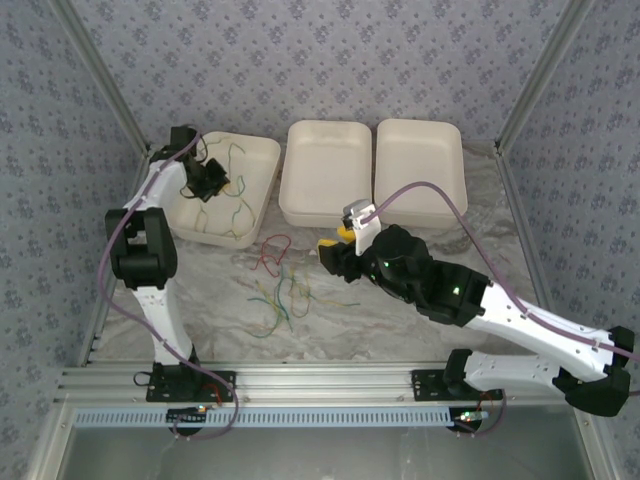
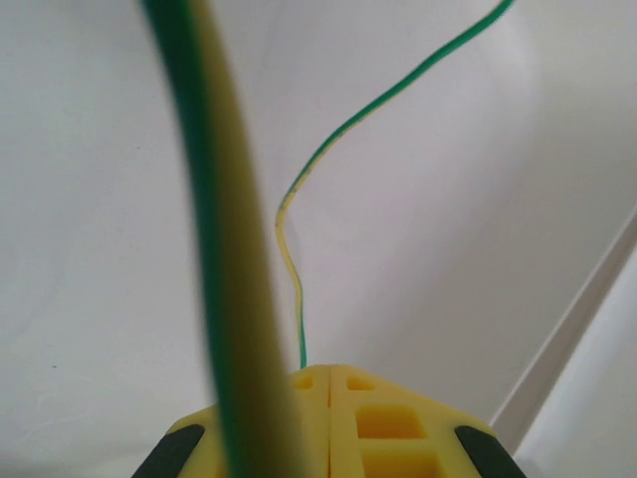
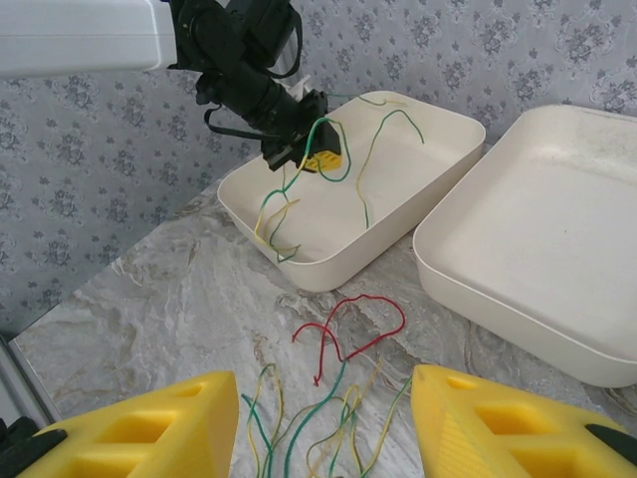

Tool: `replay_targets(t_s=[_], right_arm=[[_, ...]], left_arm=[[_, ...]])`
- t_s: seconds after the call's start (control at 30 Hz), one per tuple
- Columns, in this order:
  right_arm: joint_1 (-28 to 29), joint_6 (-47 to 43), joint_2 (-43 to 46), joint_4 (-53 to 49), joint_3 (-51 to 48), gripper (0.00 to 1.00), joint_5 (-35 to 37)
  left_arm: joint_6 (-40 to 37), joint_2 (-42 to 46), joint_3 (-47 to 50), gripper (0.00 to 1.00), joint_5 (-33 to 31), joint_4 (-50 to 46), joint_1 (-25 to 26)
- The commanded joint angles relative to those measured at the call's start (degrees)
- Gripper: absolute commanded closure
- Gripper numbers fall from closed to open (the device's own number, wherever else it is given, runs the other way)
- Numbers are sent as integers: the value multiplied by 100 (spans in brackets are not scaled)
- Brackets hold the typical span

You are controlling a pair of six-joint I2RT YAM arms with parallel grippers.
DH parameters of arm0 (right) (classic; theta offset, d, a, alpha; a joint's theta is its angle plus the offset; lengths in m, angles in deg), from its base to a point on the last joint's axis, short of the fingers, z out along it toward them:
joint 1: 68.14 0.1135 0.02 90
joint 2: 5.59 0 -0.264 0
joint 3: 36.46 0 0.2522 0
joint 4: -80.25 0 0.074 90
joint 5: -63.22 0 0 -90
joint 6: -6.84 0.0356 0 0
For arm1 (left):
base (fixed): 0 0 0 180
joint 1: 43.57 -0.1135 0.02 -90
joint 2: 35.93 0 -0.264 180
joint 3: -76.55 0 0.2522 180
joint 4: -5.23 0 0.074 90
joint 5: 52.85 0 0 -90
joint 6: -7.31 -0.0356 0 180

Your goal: Untangle the cables

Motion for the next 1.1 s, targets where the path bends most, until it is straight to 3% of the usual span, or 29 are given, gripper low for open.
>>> replay_targets(t_s=[0.0, 0.37, 0.53, 0.63, 0.73, 0.87, 1.07], right_arm=[[44, 120, -54, -46, -41, 49, 98], [30, 167, -153, 42, -99, 49, 64], [-214, 363, -412, -9, 45, 45, -249], [-817, 823, -1093, 53, 422, 42, -1512], [-917, 1238, -1999, 459, 885, 38, -2390], [-975, 2042, -3270, 962, 1715, 31, -2792], [-1131, 2594, -5037, 728, 3472, 31, -2973]], left_arm=[[60, -475, -333, 100, -77, -456, -25], [238, -961, -793, 100, -324, -701, -26], [359, -889, -844, 82, -227, -601, -17], [406, -840, -855, 91, -155, -576, 1], [413, -830, -835, 99, -120, -573, 1], [464, -782, -667, 100, -32, -408, 12], [482, -787, -686, 100, 58, -352, 10]])
